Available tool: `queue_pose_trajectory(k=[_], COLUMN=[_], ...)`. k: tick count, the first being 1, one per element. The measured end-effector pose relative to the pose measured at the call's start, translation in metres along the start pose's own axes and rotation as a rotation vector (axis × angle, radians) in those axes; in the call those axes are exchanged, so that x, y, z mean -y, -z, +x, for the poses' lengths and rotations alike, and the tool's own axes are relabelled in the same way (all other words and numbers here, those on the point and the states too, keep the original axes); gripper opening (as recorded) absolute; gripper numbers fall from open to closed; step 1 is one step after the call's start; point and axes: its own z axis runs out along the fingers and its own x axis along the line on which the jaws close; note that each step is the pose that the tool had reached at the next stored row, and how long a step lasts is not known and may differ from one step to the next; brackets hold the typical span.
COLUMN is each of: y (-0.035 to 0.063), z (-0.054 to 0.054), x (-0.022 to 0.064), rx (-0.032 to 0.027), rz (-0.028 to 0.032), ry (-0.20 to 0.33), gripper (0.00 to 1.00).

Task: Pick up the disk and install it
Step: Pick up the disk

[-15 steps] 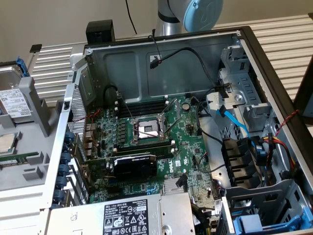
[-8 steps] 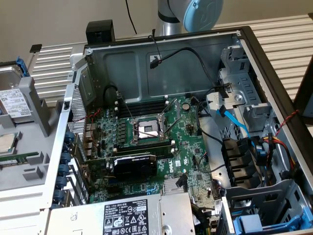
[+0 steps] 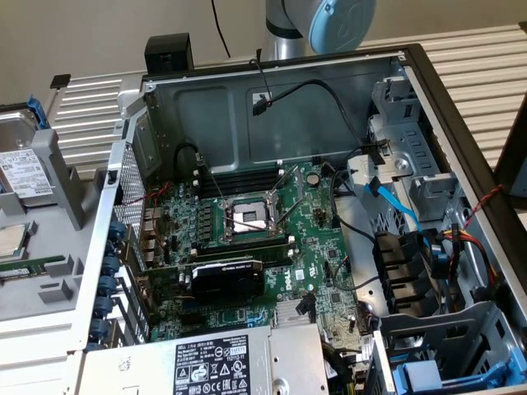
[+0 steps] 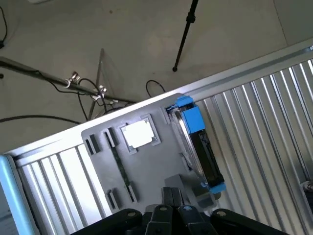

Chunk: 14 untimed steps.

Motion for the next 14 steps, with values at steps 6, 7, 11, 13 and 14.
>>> queue_pose_trajectory(k=[6, 7, 11, 13, 14], y=[-0.0006, -0.0007, -0.0013, -0.0016, -0.0018], z=[-0.006, -0.007, -0.009, -0.011, -0.011], x=[-0.0021, -0.0025, -0.0035, -0.004, -0.0043], rx=[0.0003, 0.0003, 0.0008, 0.0009, 0.0011], rz=[-0.0003, -0.0003, -0.0002, -0.0003, -0.0002], ry=[0.058, 0.067, 0.111, 0.135, 0.146], gripper=[0.11, 0.11, 0.11, 0.11, 0.11])
